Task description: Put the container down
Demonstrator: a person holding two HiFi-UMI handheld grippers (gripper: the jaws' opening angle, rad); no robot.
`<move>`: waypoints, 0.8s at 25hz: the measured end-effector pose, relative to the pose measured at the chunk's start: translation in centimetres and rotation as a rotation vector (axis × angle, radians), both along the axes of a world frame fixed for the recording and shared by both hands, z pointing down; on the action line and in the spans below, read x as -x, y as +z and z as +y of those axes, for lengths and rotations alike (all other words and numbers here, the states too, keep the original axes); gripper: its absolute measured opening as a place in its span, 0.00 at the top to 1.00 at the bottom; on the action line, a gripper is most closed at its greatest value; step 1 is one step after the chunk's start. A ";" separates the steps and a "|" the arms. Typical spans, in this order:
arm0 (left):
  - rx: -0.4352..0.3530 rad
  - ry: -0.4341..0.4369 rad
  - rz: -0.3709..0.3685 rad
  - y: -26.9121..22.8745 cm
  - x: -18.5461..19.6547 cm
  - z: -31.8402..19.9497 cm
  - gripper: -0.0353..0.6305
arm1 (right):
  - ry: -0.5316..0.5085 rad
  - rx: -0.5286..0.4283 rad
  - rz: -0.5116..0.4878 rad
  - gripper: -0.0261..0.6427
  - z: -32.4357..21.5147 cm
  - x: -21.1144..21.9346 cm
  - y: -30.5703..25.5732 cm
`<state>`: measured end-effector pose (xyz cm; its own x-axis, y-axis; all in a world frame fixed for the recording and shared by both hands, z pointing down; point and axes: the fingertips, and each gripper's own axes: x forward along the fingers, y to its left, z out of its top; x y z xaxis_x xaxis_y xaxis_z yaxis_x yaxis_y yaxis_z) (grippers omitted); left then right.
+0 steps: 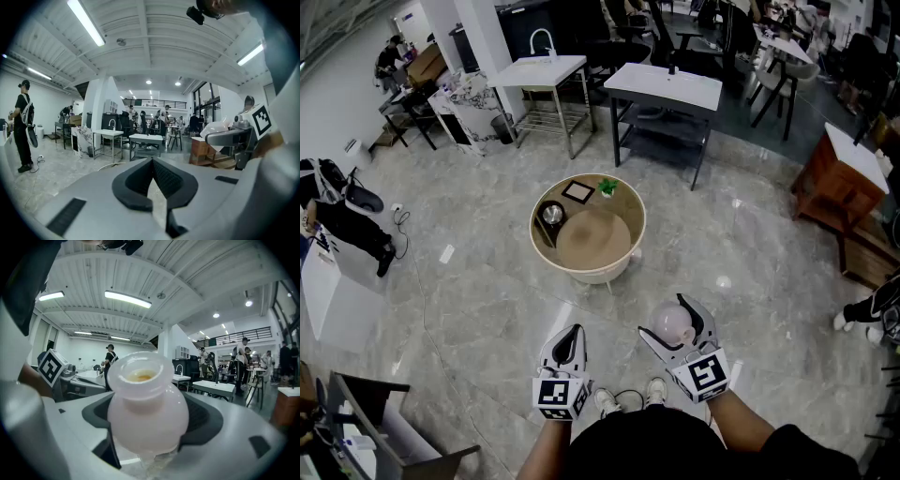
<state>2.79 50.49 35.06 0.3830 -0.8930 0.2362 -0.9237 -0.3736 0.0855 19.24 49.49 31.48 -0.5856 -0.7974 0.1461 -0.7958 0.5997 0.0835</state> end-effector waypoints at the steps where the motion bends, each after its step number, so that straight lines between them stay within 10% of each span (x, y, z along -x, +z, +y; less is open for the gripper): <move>1: 0.002 -0.004 0.004 0.0 0.1 0.1 0.96 | 0.000 0.000 0.000 0.36 0.1 0.0 0.0; 20: -0.011 0.000 0.011 -0.2 3.5 0.0 0.96 | 0.000 -0.082 -0.063 0.36 0.3 3.2 -2.7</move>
<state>-0.74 50.45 34.82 0.3857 -0.8956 0.2217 -0.9226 -0.3746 0.0917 16.09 49.80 28.78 -0.5913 -0.8053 0.0431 -0.8013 0.5927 0.0816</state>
